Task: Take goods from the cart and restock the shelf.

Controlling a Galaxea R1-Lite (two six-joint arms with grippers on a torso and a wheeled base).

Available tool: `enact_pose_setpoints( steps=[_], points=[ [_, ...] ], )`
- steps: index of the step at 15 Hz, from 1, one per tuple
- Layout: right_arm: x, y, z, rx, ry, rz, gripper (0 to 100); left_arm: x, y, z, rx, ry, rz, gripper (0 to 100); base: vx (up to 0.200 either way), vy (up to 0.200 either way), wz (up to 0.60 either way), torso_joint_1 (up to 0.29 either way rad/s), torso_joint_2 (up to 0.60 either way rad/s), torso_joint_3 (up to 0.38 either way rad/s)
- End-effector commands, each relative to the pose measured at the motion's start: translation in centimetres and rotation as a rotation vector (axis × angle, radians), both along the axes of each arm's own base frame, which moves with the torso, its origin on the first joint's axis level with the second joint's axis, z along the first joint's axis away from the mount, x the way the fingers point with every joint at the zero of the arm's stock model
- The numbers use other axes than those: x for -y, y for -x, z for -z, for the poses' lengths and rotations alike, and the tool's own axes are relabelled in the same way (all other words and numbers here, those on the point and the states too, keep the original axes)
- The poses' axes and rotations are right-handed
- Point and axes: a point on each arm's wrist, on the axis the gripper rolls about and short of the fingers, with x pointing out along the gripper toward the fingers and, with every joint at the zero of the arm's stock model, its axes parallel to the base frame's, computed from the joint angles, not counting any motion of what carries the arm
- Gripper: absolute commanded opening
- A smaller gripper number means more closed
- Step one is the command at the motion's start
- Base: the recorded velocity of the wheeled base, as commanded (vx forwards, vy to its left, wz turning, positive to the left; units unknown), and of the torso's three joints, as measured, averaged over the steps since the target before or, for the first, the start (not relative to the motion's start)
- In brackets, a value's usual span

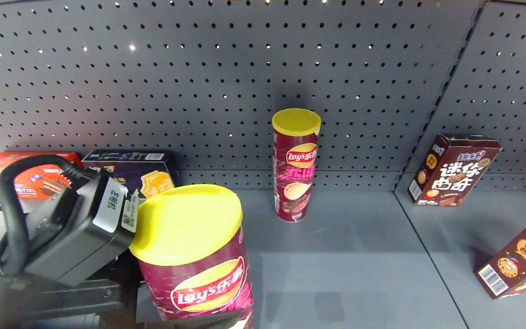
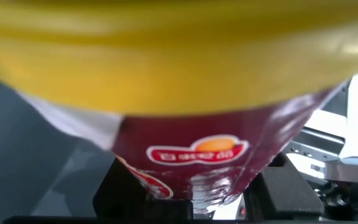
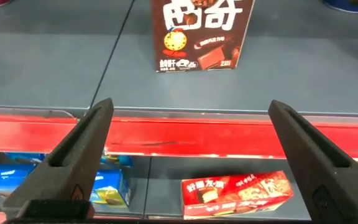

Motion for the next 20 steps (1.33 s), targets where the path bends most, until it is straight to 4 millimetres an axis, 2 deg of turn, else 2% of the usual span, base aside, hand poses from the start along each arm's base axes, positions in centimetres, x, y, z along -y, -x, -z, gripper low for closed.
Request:
enact_pose_setpoints(
  steps=[1, 2, 3, 4, 5, 7, 10, 13, 15, 18, 19, 20],
  points=[
    [0.0, 0.2, -1.0, 0.041, -0.014, 0.019, 100, -0.3, 0.3, 0.0, 0.003, 0.005, -0.002, 0, 0.000, 0.000, 0.00, 0.000, 0.00, 0.000],
    [0.1, 0.3, -1.5, 0.055, -0.020, 0.025, 100, -0.4, 0.3, 0.0, 0.004, 0.006, -0.003, 0, 0.000, 0.000, 0.00, 0.000, 0.00, 0.000],
    [0.2, 0.5, -8.1, 0.066, -0.086, -0.003, 100, -0.4, 0.4, 0.1, 0.000, 0.006, -0.003, 0, 0.000, 0.000, 0.00, 0.000, 0.00, 0.000],
    [0.4, 1.4, -10.5, 0.108, -0.088, -0.042, 100, -0.5, 0.4, 0.1, 0.001, 0.005, -0.004, 0, 0.000, 0.000, 0.00, 0.000, 0.00, 0.000],
    [0.4, 1.9, -11.6, 0.134, -0.088, -0.060, 100, -0.5, 0.4, 0.1, 0.002, 0.005, -0.005, 0, 0.000, 0.000, 0.00, 0.000, 0.00, 0.000],
    [0.4, 1.4, -15.9, 0.138, -0.064, -0.158, 100, -0.5, 0.4, -0.2, 0.007, 0.013, -0.006, 0, 0.000, 0.000, 0.00, 0.000, 0.00, 0.000],
    [-0.4, -2.2, -17.8, 0.036, 0.059, -0.313, 100, -0.6, 0.1, -0.4, 0.013, 0.016, -0.024, 0, 0.000, 0.000, 0.00, 0.000, 0.00, 0.000],
    [-1.0, -5.8, -18.5, -0.055, 0.102, -0.372, 100, -0.7, 0.1, -0.4, 0.013, 0.014, -0.030, 0, 0.000, 0.000, 0.00, 0.000, 0.00, 0.000],
    [-1.6, -7.2, -18.8, -0.090, 0.103, -0.458, 100, -0.7, 0.1, -0.4, 0.016, 0.013, -0.038, 0, 0.000, 0.000, 0.00, 0.000, 0.00, 0.000],
    [-3.4, -10.5, -19.0, -0.120, 0.110, -0.558, 100, -0.7, 0.1, -0.3, 0.015, 0.009, -0.039, 0, 0.000, 0.000, 0.00, 0.000, 0.00, 0.000],
    [-3.6, -10.8, -19.0, -0.123, 0.109, -0.567, 100, -0.7, 0.1, -0.3, 0.015, 0.008, -0.041, 0, 0.000, 0.000, 0.00, 0.000, 0.00, 0.000],
    [-4.8, -12.1, -19.6, -0.116, 0.106, -0.627, 100, -0.7, 0.0, -0.4, 0.023, 0.007, -0.059, 0, 0.000, 0.000, 0.00, 0.000, 0.00, 0.000]
  ],
)
